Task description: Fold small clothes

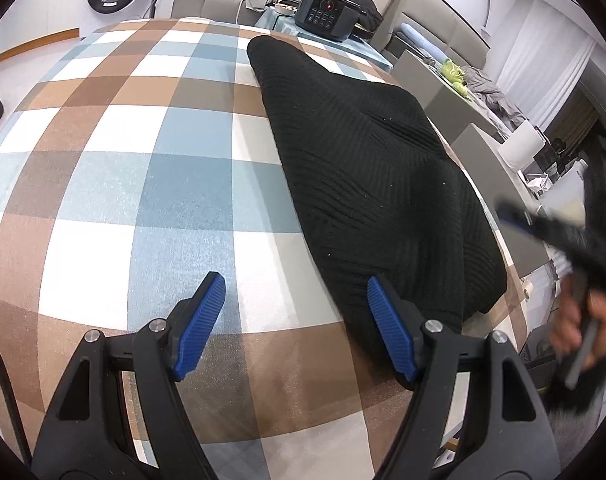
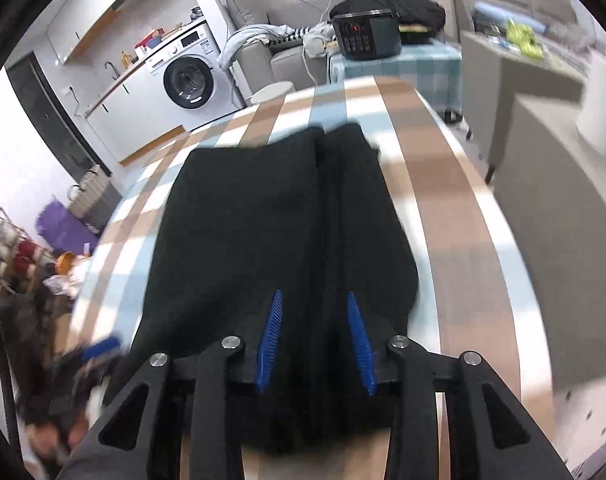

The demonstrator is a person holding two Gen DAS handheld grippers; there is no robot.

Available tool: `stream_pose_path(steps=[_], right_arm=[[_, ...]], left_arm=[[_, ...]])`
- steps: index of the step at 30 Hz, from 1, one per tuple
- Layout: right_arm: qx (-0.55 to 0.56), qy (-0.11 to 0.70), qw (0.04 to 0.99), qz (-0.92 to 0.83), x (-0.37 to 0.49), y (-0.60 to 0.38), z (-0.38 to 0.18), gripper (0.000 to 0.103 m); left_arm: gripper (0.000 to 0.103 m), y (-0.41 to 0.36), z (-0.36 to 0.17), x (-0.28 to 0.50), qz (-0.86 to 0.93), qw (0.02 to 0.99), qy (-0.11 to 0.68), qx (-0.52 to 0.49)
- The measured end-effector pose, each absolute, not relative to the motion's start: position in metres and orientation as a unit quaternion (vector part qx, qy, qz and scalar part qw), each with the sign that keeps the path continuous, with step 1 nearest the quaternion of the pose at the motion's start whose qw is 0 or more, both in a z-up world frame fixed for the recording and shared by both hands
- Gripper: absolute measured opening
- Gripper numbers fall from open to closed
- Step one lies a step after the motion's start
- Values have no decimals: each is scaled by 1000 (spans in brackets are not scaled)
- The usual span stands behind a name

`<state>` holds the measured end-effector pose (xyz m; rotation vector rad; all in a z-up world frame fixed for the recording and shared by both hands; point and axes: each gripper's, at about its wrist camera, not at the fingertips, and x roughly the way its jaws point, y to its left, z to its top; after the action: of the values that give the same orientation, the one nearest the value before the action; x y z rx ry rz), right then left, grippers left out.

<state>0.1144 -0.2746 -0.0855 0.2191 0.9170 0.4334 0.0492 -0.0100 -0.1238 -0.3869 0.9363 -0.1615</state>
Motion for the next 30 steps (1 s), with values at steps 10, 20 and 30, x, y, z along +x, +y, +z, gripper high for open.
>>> stream_pose_path(steps=[10,20,30], right_arm=[[175,488,827,217,69,-292,-131,34],[108,422,871,228,62,-278,-84,5],[68,463,878,97,75,-303,-117,1]], left_arm=[[71,-16,-118,50,-87,873,449,-170],[71,-14,-113,45,-91,874,442,-179],[71,-22,-113,44,-109,871,445,-179]])
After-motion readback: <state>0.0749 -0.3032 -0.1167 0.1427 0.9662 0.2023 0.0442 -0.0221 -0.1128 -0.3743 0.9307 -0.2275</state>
